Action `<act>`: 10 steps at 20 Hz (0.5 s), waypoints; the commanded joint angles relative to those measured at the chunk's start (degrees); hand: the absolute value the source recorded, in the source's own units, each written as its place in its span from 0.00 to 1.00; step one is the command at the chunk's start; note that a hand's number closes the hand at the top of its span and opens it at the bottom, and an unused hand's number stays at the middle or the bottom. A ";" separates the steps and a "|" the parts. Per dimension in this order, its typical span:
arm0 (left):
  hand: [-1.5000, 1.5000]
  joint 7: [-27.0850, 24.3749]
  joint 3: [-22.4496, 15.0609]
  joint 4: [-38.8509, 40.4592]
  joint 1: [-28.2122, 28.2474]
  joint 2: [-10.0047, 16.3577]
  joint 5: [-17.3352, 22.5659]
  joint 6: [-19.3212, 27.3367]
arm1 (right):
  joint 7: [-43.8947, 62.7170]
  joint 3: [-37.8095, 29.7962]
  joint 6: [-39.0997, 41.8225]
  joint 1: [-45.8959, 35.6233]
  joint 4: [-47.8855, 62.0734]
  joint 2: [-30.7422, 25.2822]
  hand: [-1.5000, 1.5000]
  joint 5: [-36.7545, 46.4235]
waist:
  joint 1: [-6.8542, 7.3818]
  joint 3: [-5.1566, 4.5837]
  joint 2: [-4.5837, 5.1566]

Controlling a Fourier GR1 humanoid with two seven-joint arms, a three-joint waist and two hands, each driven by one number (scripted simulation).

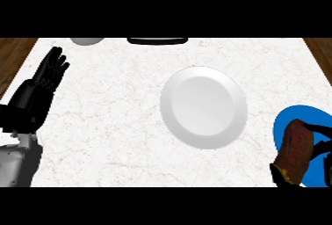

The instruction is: Pick the sweet potato from the plate and place it in the plate

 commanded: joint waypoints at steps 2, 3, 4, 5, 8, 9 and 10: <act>0.50 2.71 -3.76 -2.58 -0.04 -3.68 -2.43 2.24 | 9.99 7.66 6.02 -16.19 3.81 6.71 1.00 6.57 | 1.40 0.01 0.17; 0.50 -0.86 -0.15 1.00 -0.28 -0.99 -1.31 -0.34 | 8.36 8.50 6.23 -16.56 4.67 8.38 1.00 6.67 | 0.72 0.03 0.13; 0.50 -2.40 1.09 3.98 -1.57 -0.65 0.05 -1.71 | 9.67 7.26 8.70 -20.79 6.77 8.87 1.00 4.93 | 0.74 0.02 0.19; 0.50 -0.05 0.42 -0.11 -0.49 -0.28 -0.52 -1.08 | 8.75 5.22 7.43 -24.84 11.38 10.60 1.00 2.29 | 1.29 0.04 0.20; 0.50 3.94 -1.93 -4.48 0.12 -1.57 -1.34 -0.42 | 11.02 5.04 8.73 -32.17 18.25 14.96 1.00 2.34 | 1.36 0.06 0.08; 0.50 1.47 2.44 2.97 -4.09 0.80 1.49 -2.89 | 11.81 9.11 7.09 -33.18 20.91 18.37 1.00 5.58 | 1.02 0.03 0.25; 0.50 1.27 1.41 -0.21 -1.60 0.51 0.78 -3.04 | 7.53 4.52 7.22 -36.37 26.66 17.29 1.00 2.02 | 1.22 0.07 0.22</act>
